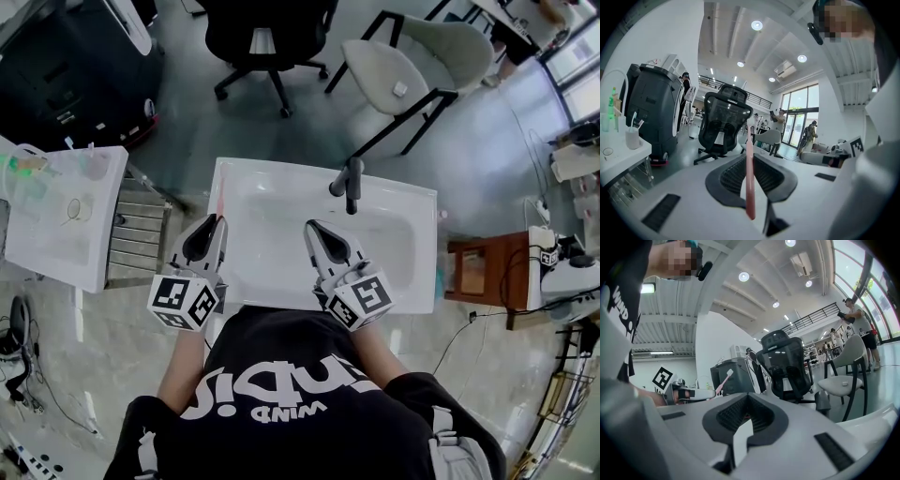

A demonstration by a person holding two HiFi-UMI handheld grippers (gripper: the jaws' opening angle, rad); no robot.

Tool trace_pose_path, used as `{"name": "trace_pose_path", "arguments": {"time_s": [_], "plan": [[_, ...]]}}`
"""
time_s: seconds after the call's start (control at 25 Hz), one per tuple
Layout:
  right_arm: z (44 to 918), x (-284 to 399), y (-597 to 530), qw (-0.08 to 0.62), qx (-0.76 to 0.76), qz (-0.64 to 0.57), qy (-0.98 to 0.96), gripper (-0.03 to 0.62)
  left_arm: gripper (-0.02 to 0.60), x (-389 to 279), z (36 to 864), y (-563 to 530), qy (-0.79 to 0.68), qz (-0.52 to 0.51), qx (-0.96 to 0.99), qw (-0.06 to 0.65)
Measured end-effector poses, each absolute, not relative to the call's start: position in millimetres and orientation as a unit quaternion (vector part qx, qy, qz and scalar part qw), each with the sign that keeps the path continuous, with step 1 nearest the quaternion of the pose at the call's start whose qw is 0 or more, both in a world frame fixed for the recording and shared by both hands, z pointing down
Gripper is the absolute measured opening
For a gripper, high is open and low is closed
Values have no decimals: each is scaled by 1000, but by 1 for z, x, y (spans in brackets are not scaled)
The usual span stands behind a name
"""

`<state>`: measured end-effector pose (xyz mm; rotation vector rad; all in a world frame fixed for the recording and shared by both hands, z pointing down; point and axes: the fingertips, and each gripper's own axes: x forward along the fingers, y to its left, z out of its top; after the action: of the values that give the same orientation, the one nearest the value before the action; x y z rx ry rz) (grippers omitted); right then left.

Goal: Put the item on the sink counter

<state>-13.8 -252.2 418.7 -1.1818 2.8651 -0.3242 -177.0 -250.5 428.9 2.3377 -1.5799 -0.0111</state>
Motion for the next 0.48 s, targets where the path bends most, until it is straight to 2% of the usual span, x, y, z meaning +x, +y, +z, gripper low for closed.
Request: {"name": "trace_pose_path", "arguments": {"time_s": [0.48], "plan": [[420,-21,-250,12,-367,-108,924,18,63,-190,482,-262,-571,27,795,203]]}}
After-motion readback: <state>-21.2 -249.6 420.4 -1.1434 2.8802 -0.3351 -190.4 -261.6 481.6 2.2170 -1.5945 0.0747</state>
